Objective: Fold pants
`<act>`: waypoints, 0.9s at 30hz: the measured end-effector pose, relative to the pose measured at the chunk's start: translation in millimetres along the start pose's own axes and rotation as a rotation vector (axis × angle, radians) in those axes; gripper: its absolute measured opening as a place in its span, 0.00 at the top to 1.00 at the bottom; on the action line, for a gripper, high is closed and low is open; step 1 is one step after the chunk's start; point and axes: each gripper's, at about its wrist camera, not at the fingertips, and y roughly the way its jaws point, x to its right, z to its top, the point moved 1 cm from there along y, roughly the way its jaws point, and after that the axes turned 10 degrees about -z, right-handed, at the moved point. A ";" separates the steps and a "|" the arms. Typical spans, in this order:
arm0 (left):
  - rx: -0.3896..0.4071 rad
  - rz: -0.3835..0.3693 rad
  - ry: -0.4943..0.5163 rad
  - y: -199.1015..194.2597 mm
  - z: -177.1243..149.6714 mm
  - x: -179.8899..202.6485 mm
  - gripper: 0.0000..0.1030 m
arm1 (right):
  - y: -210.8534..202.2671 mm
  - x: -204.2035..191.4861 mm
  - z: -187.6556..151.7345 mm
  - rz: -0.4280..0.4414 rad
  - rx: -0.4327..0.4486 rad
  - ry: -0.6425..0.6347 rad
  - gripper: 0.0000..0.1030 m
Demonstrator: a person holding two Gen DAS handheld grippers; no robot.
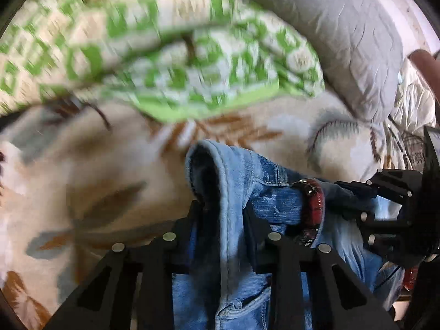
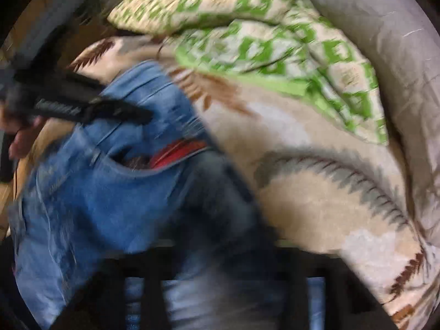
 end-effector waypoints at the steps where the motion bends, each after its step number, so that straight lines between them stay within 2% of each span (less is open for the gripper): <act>1: 0.031 0.020 0.006 -11.2 2.3 1.0 0.72 | -4.3 1.9 4.7 0.007 0.023 0.018 0.80; 3: 0.084 0.047 -0.001 -29.2 7.3 -1.1 0.73 | -16.3 2.5 18.5 -0.005 0.100 0.057 0.83; 5: 0.081 0.083 -0.010 -29.9 12.4 -8.5 0.69 | -16.8 -1.0 29.0 -0.022 0.136 0.081 0.83; 6: 0.050 0.113 -0.019 -20.5 12.8 -13.7 0.55 | -12.7 -3.4 32.4 -0.037 0.134 0.086 0.83; 7: 0.012 0.148 -0.017 -9.3 12.1 -17.6 0.45 | -3.4 -6.9 35.4 -0.061 0.104 0.090 0.82; 8: -0.037 0.194 -0.005 4.6 9.8 -22.4 0.30 | 7.9 -11.6 37.9 -0.079 0.061 0.091 0.77; 9: -0.045 0.224 -0.003 9.8 7.7 -26.0 0.27 | 17.8 -14.9 36.6 -0.099 0.006 0.088 0.68; 10: -0.026 0.221 -0.013 7.6 4.8 -28.6 0.26 | 20.2 -15.9 33.9 -0.120 -0.015 0.091 0.60; 11: 0.004 0.202 -0.031 0.6 2.2 -30.2 0.21 | 15.7 -14.0 30.8 -0.143 -0.008 0.100 0.32; 12: 0.034 0.193 -0.045 -10.3 -0.4 -29.8 0.14 | 4.4 -8.3 25.6 -0.172 0.004 0.118 0.16; 15: 0.093 0.211 0.008 -43.3 -4.5 -11.7 0.12 | -33.3 13.0 9.2 -0.202 0.057 0.190 0.16; 17: 0.130 0.206 0.071 -66.4 -9.6 12.5 0.10 | -71.0 33.0 -9.6 -0.181 0.105 0.281 0.16; 19: 0.155 0.186 0.101 -80.2 -13.4 35.4 0.03 | -121.1 50.2 -39.7 -0.174 0.184 0.367 0.15; 21: 0.175 0.150 0.134 -88.1 -21.1 65.7 0.01 | -159.1 62.9 -70.5 -0.189 0.242 0.417 0.12; 24: 0.179 0.097 0.176 -87.6 -34.0 114.0 0.01 | -196.9 84.4 -114.6 -0.272 0.251 0.472 0.08; 27: 0.118 0.033 0.227 -65.1 -53.8 162.9 0.01 | -216.4 114.7 -177.4 -0.263 0.199 0.577 0.08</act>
